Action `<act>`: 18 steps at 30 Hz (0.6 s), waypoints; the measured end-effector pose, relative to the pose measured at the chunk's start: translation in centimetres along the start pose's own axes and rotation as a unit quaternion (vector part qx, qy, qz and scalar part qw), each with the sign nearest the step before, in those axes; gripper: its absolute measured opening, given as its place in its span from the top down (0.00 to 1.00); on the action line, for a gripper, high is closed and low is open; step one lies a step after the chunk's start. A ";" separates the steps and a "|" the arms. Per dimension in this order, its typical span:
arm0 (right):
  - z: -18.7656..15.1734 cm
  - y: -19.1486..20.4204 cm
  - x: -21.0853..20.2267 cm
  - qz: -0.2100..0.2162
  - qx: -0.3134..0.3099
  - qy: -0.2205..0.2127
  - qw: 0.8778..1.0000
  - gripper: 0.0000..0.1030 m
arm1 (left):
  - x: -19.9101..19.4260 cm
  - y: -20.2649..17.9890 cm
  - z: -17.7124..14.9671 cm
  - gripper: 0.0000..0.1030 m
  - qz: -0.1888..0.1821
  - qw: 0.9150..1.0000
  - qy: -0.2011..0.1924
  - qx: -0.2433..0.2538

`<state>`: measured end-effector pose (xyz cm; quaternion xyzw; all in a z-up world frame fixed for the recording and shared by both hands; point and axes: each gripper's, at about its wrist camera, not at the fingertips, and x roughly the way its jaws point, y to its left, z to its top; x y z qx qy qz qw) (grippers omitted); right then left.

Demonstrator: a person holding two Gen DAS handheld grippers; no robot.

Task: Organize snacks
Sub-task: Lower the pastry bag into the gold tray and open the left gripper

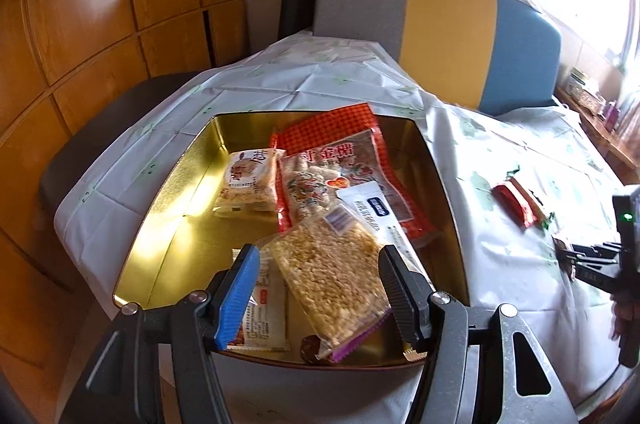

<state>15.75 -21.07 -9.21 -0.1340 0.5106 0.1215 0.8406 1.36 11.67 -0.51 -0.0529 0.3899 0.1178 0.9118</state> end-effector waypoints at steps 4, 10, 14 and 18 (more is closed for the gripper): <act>0.0 -0.1 0.0 0.000 0.001 -0.003 1.000 0.77 | 0.1 -0.5 -0.4 0.39 -0.005 1.000 0.001 0.006; -0.2 0.2 0.0 -0.012 -0.009 -0.011 1.000 0.77 | 0.6 -0.4 -1.0 0.39 -0.010 1.000 0.010 0.002; -0.2 0.1 0.0 -0.012 0.003 -0.007 1.000 0.77 | 0.8 0.6 -1.0 0.39 -0.004 1.000 0.011 -0.013; 0.3 0.1 0.0 -0.016 0.020 0.008 1.000 0.78 | 0.8 2.1 -0.9 0.39 0.004 1.000 0.008 -0.030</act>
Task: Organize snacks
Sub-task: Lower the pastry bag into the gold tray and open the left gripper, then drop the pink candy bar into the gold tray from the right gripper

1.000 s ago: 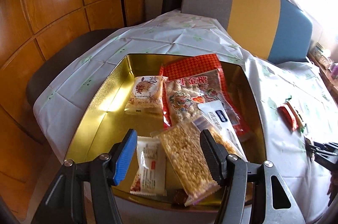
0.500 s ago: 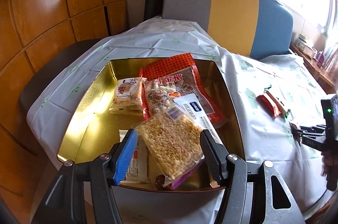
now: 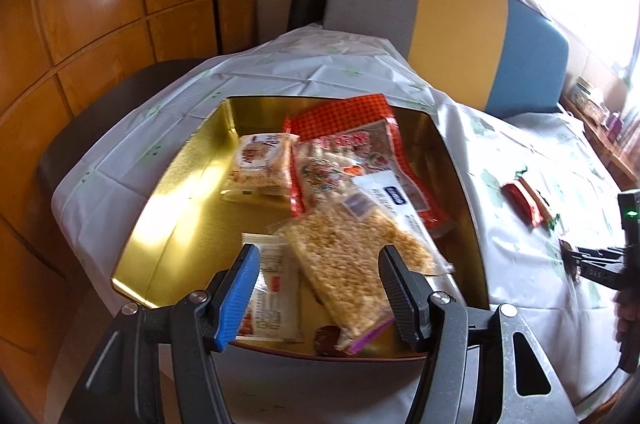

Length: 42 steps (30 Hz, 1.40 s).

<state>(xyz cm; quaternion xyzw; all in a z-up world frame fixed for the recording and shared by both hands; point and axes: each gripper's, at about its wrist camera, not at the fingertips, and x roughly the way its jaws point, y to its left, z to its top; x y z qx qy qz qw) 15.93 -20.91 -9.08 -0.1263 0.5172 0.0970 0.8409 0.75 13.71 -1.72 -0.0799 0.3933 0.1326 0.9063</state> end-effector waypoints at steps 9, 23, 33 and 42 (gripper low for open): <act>1.5 -0.1 -2.9 0.008 0.076 -0.026 0.997 0.79 | 0.2 2.4 0.1 0.39 0.015 0.999 -0.002 -0.029; 8.8 15.0 -8.0 0.262 0.035 -0.067 0.962 0.79 | 0.7 2.6 -0.2 0.39 0.010 0.999 0.004 -0.031; 11.8 19.9 -5.6 0.259 0.043 -0.053 0.964 0.66 | 1.0 2.5 -0.4 0.39 0.008 1.000 0.007 -0.027; 7.8 18.2 -7.2 0.223 0.005 -0.087 0.971 0.66 | 0.6 2.1 -0.4 0.39 0.014 1.000 0.003 -0.021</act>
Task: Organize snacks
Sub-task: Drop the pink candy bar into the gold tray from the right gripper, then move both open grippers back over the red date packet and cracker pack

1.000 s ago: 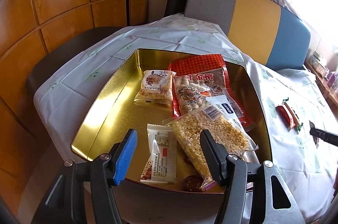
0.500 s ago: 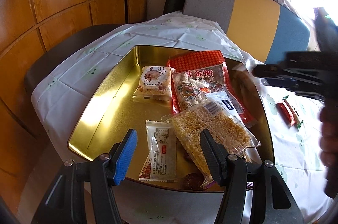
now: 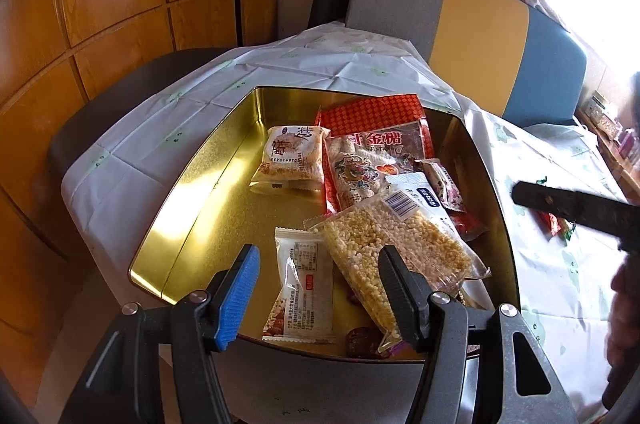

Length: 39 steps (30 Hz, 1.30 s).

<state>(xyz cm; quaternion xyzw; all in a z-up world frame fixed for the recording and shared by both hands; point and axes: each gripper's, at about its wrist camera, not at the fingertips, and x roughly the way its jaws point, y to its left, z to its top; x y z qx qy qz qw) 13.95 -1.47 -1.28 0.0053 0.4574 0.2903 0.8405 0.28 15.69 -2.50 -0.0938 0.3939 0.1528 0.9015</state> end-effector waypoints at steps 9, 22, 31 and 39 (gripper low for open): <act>-2.7 -2.8 -3.1 -0.071 -0.043 -0.009 0.997 0.63 | -1.0 -1.4 -0.1 0.39 -0.004 1.000 -0.007 0.026; -5.4 -13.3 -8.5 -0.213 -0.053 0.019 0.975 0.62 | -1.7 -3.6 0.0 0.39 -0.011 0.998 -0.013 0.056; -7.4 -21.7 -9.4 -0.270 0.067 0.034 0.960 0.61 | -2.1 -6.4 -0.2 0.39 -0.024 0.996 -0.012 0.090; -7.9 -24.1 -10.0 -0.287 0.126 0.050 0.948 0.61 | -2.3 -9.4 -0.2 0.39 -0.046 0.991 -0.010 0.122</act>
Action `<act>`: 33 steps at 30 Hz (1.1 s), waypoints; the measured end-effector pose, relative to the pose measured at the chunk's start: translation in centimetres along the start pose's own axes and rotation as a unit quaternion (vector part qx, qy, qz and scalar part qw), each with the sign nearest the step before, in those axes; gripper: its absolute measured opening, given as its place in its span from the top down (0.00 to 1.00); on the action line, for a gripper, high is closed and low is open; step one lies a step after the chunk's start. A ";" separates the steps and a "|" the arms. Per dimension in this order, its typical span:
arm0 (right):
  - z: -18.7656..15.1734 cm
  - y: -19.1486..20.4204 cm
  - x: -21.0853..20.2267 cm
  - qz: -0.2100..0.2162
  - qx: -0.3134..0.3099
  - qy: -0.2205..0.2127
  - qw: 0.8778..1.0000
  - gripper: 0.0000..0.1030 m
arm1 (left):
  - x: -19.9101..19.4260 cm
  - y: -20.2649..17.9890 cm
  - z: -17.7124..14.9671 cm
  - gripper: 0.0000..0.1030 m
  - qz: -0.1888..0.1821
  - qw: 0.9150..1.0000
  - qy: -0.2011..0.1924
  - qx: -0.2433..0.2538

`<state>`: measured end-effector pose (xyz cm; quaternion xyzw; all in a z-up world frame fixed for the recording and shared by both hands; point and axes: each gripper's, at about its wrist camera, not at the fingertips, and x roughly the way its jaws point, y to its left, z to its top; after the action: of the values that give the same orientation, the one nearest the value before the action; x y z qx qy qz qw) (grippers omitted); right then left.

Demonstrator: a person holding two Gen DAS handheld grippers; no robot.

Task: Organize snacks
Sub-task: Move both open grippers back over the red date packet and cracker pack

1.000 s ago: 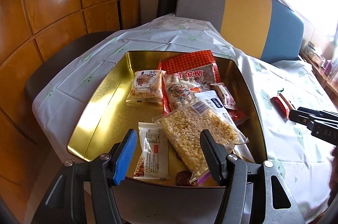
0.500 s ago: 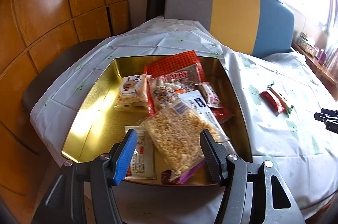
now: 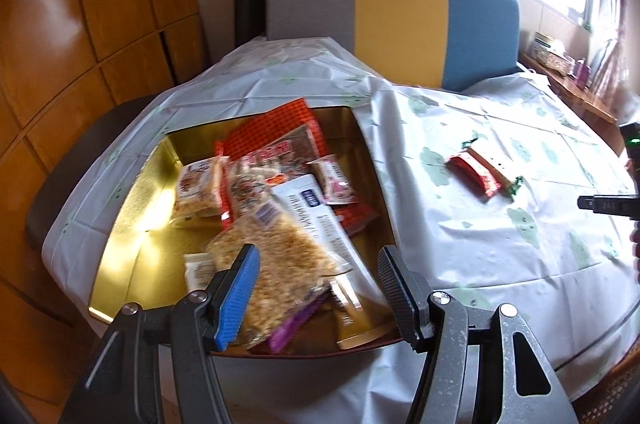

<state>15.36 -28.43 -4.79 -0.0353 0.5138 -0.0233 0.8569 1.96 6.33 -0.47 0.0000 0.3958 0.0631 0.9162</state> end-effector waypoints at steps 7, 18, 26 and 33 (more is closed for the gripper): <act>0.3 0.1 -0.5 0.004 0.005 -0.010 1.000 0.61 | 0.1 -3.1 1.0 0.39 -0.019 0.999 -0.003 0.029; 0.5 -0.2 -1.2 0.017 0.016 -0.025 0.999 0.61 | 1.2 -8.2 2.3 0.36 -0.050 0.996 0.005 0.072; 0.9 -0.4 -1.6 0.025 0.018 -0.035 0.999 0.61 | 2.2 -11.1 2.1 0.34 -0.062 0.993 0.018 0.103; 1.0 -0.6 -1.7 0.026 0.022 -0.037 0.999 0.61 | 3.4 -12.5 2.2 0.34 -0.071 0.991 0.037 0.107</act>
<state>15.41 -28.88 -2.76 -0.0038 0.4818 -0.0106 0.8762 7.35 -5.61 -2.06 0.0670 0.4328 -0.0450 0.8979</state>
